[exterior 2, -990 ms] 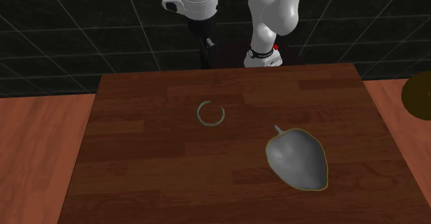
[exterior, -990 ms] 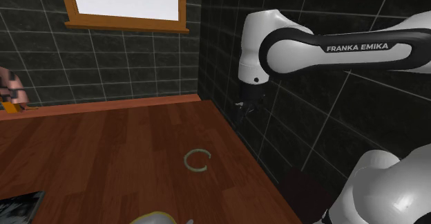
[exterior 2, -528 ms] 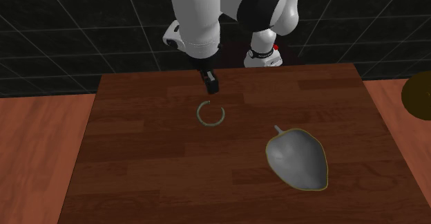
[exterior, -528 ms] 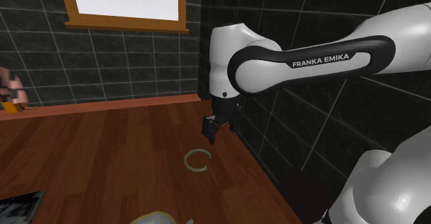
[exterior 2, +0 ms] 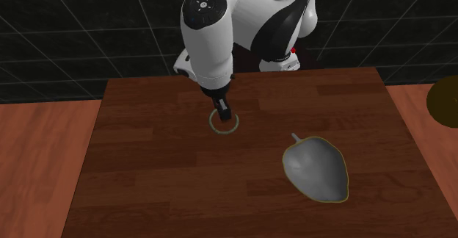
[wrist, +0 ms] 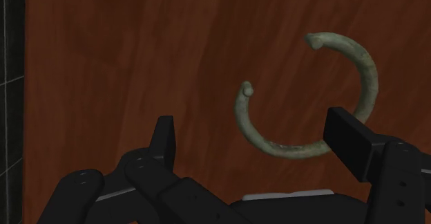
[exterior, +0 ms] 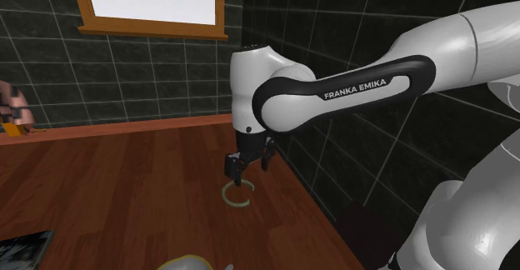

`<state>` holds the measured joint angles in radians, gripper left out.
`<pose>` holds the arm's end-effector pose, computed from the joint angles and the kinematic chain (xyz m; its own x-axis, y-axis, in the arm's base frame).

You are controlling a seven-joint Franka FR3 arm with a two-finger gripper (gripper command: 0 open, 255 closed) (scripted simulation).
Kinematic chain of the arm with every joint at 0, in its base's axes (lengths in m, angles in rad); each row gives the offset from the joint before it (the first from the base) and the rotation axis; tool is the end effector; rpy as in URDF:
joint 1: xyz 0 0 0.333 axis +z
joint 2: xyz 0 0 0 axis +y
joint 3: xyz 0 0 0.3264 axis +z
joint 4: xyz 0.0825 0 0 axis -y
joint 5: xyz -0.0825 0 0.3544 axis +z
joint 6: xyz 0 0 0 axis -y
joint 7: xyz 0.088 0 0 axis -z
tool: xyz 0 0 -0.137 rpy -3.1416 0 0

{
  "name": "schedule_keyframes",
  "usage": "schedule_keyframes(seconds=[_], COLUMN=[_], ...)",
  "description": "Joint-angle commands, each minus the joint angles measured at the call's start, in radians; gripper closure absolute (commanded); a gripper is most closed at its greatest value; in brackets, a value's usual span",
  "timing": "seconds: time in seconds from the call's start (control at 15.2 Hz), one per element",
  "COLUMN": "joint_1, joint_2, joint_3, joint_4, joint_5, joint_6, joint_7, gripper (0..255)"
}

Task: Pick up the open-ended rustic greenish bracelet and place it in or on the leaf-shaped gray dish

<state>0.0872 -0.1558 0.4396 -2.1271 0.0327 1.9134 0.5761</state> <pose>0.4027 0.2449 0.4569 0.9967 -0.0698 -0.0405 -0.0668 -0.9953 0.0694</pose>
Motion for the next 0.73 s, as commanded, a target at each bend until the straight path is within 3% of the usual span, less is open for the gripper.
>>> schedule_keyframes(seconds=[0.0,0.59,0.66], joint_1=[0.000,0.000,0.000], joint_2=[0.007,0.012,0.012], joint_3=[0.002,0.003,0.003], joint_4=[-0.025,-0.042,-0.042], joint_5=[-0.003,-0.004,-0.004], joint_6=[0.033,0.054,0.054], joint_7=[0.003,0.005,0.005], gripper=[0,0,255])
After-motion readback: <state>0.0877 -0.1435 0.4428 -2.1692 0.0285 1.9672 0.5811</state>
